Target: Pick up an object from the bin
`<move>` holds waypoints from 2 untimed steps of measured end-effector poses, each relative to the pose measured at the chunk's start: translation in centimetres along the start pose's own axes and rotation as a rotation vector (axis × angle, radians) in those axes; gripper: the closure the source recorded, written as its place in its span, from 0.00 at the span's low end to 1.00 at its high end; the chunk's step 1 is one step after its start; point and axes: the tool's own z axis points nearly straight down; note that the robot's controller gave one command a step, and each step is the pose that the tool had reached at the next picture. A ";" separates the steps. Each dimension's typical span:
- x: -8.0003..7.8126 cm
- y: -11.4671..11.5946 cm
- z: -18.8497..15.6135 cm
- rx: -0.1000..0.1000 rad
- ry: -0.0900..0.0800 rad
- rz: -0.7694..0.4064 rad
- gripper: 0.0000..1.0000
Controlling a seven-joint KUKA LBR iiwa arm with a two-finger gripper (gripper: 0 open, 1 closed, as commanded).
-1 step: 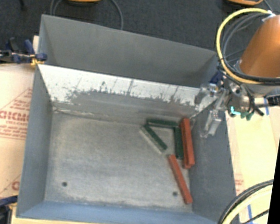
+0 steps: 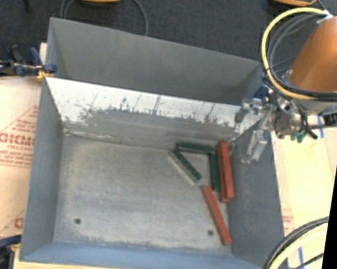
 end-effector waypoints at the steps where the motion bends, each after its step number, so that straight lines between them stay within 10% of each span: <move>1: 0.1 2.0 7.3 -0.003 -0.004 0.043 0.00; 2: 0.0 6.2 8.1 -0.004 0.003 0.231 0.00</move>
Offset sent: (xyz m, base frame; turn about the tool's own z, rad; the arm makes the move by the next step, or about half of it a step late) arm 0.0004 0.0627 -0.0805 0.2311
